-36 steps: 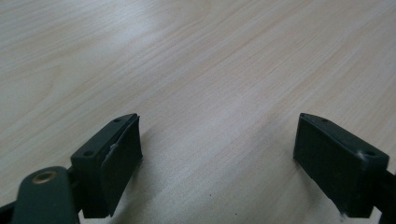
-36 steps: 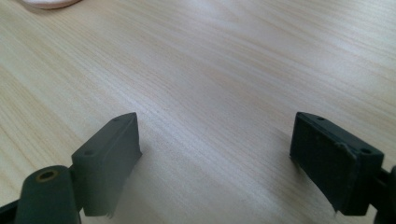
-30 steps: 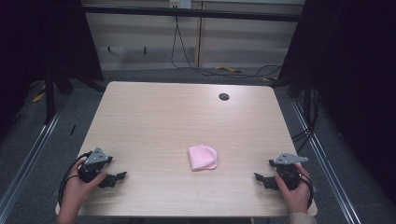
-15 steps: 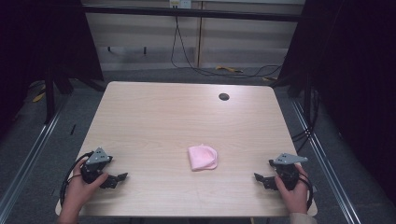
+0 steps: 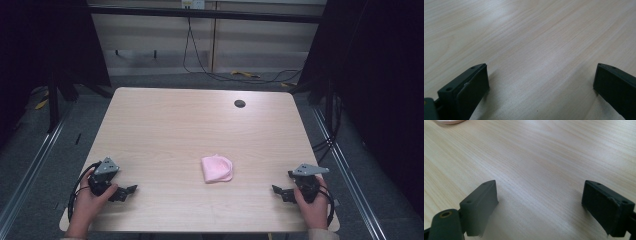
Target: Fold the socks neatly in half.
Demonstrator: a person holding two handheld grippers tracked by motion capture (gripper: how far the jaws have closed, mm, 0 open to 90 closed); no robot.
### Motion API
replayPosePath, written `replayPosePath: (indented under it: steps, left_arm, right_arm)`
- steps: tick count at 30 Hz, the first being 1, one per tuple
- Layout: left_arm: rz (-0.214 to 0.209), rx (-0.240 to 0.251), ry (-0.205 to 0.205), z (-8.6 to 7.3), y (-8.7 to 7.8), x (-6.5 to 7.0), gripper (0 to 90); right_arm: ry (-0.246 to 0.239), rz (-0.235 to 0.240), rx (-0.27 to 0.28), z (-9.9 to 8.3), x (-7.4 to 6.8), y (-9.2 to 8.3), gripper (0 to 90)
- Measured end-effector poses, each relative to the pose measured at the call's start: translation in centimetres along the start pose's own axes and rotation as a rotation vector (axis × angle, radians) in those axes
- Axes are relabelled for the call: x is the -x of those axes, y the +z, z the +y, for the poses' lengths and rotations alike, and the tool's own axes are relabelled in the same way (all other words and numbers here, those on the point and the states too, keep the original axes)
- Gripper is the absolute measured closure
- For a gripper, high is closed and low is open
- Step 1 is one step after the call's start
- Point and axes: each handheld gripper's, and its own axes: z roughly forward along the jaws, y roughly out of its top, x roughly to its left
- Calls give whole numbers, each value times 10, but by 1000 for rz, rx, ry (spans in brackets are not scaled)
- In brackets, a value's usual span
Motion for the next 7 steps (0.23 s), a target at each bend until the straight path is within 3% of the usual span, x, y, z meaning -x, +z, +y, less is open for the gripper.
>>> replayPosePath:
  steps: [7]
  left_arm:
    - [2,-1,-4,0,0,0,0]
  right_arm:
    - [3,-3,-2,0,0,0,126]
